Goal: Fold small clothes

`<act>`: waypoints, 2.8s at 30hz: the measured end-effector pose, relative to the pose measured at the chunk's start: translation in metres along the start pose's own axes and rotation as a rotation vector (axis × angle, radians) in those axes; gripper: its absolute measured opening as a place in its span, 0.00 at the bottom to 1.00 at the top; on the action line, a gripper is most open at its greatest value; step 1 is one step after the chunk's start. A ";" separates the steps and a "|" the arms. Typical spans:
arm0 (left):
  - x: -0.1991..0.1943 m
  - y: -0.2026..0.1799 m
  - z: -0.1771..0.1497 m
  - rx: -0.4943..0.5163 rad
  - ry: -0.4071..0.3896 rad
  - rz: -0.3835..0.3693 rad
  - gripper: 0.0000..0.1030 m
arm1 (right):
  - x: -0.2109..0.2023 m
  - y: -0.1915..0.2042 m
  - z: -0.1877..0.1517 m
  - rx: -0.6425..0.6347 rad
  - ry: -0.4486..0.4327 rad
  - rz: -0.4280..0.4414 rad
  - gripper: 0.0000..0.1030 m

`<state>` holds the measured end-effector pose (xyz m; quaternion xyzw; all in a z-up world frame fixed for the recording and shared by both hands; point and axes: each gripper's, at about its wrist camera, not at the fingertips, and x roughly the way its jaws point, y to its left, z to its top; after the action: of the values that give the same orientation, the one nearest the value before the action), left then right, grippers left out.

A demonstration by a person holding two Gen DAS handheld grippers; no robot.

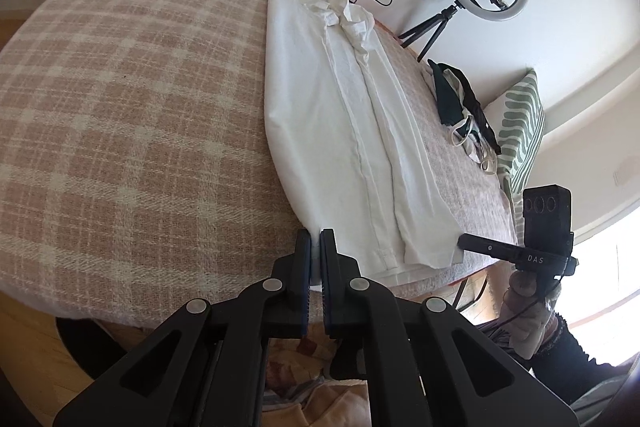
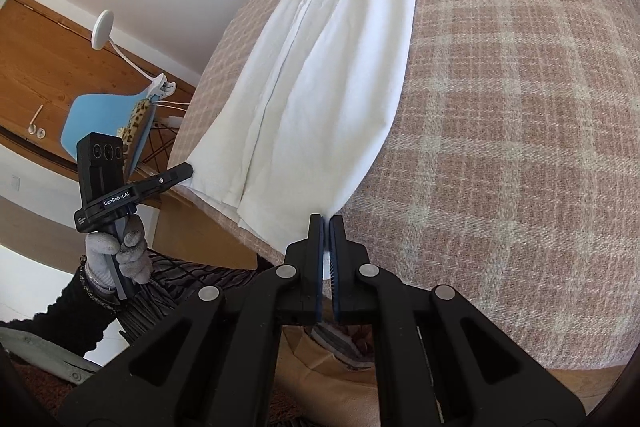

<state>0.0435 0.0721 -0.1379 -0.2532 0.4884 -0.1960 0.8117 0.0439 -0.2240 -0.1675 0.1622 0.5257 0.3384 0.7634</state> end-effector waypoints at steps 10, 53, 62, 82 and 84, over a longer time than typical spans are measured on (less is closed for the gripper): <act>-0.002 -0.014 0.048 -0.003 -0.079 -0.037 0.03 | -0.020 -0.003 0.033 0.033 -0.083 0.025 0.03; 0.088 -0.016 0.107 0.143 0.114 0.025 0.12 | 0.057 0.009 0.107 -0.220 0.044 -0.158 0.10; 0.084 -0.006 0.136 0.115 -0.048 0.168 0.12 | 0.036 -0.012 0.147 -0.113 -0.096 -0.223 0.10; 0.095 -0.027 0.131 0.381 -0.102 0.344 0.39 | 0.037 -0.022 0.145 -0.123 -0.091 -0.322 0.35; 0.100 -0.026 0.131 0.380 -0.082 0.344 0.38 | 0.038 -0.022 0.145 -0.119 -0.088 -0.321 0.31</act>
<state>0.2032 0.0231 -0.1399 -0.0174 0.4454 -0.1329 0.8853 0.1923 -0.1979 -0.1500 0.0455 0.4898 0.2353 0.8382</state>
